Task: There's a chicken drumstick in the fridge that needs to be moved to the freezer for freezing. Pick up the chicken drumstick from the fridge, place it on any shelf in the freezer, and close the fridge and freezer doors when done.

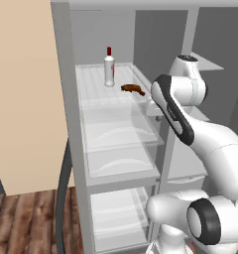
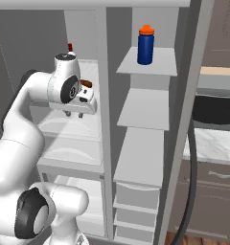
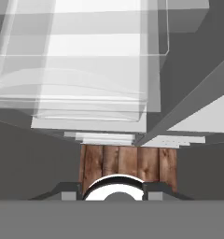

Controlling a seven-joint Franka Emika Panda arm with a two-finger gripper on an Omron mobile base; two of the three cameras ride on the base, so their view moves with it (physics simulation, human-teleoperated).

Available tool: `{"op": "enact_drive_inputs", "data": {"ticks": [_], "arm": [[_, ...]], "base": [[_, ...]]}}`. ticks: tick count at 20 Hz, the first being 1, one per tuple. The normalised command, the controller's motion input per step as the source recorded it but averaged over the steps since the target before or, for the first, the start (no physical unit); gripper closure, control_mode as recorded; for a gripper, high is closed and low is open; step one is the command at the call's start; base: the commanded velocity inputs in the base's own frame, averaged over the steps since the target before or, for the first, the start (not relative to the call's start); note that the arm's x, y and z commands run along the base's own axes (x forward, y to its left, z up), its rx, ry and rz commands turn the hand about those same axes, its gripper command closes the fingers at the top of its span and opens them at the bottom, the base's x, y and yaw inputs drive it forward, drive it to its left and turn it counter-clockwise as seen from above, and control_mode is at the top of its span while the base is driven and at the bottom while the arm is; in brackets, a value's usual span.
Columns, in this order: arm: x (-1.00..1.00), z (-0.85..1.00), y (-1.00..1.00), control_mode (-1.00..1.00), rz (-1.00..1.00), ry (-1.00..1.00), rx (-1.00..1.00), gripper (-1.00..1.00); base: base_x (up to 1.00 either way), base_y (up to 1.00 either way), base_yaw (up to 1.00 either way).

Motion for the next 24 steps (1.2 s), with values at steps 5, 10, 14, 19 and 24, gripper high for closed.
{"op": "enact_drive_inputs", "data": {"ticks": [5,10,14,19,24], "arm": [[-0.29,0.00,0.02,-1.00,0.02,-0.04,0.00,-1.00],[-0.39,0.04,0.09,-1.00,0.05,-0.25,0.00,-1.00],[-0.10,0.27,0.02,-1.00,0.01,-0.23,0.00,-1.00],[0.00,0.25,0.20,-1.00,0.00,-0.10,0.00,-1.00],[0.00,0.31,0.17,-1.00,0.00,-0.05,0.00,-1.00]], "base": [[0.00,0.00,0.00],[0.00,0.00,0.00],[0.00,0.00,0.00],[0.00,0.00,0.00],[0.00,0.00,0.00]]}}
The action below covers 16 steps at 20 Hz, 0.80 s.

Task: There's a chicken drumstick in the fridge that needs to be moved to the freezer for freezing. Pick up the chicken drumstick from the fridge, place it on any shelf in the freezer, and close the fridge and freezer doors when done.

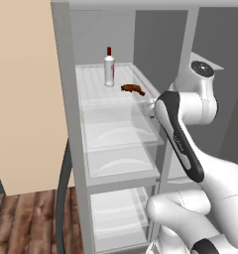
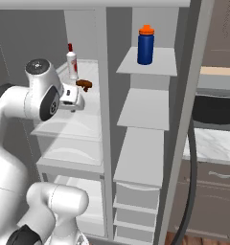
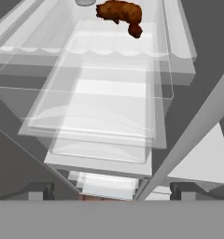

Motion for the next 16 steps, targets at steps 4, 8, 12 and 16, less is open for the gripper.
{"op": "enact_drive_inputs", "data": {"ticks": [4,8,12,16], "arm": [[0.08,0.28,0.07,-1.00,0.00,-0.02,0.00,-1.00],[0.25,0.22,0.06,-1.00,0.00,0.00,0.00,-1.00],[0.39,0.05,0.09,-1.00,0.00,0.00,0.00,-1.00],[0.52,0.00,0.09,-1.00,0.00,0.00,0.00,-1.00]], "base": [[0.00,0.00,0.00],[0.00,0.00,0.00],[0.00,0.00,0.00],[0.00,0.00,0.00]]}}
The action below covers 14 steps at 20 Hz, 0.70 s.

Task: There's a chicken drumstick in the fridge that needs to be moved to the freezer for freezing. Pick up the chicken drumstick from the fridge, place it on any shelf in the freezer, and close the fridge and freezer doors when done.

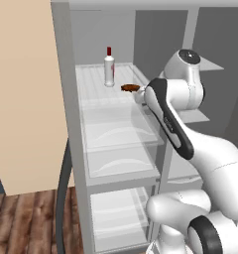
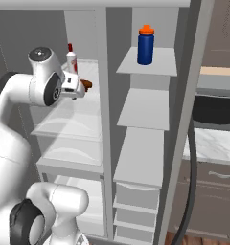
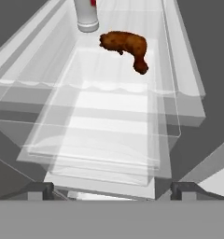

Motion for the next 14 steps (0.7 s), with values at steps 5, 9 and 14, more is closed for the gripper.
{"op": "enact_drive_inputs", "data": {"ticks": [5,9,14], "arm": [[0.49,0.00,0.12,-1.00,-0.04,0.00,-0.02,-1.00],[0.50,0.00,0.00,-1.00,-0.02,0.00,0.00,-1.00],[0.49,0.00,-0.06,-1.00,0.00,0.00,0.00,-1.00]], "base": [[0.00,0.00,0.00],[0.00,0.00,0.00],[0.00,0.00,0.00]]}}
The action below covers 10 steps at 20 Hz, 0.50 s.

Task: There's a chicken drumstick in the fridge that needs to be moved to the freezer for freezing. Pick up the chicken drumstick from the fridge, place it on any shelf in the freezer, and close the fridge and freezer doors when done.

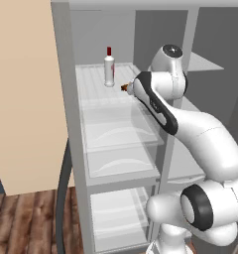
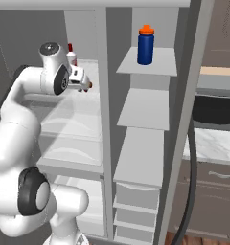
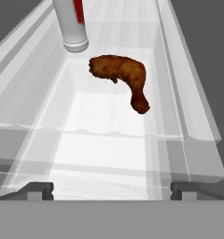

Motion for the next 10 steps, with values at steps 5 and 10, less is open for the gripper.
{"op": "enact_drive_inputs", "data": {"ticks": [5,10], "arm": [[0.37,-0.08,-0.04,-1.00,0.00,0.00,0.00,-1.00],[0.41,-0.21,0.00,-1.00,-0.01,0.01,0.00,-1.00]], "base": [[0.00,0.00,0.00],[0.00,0.00,0.00]]}}
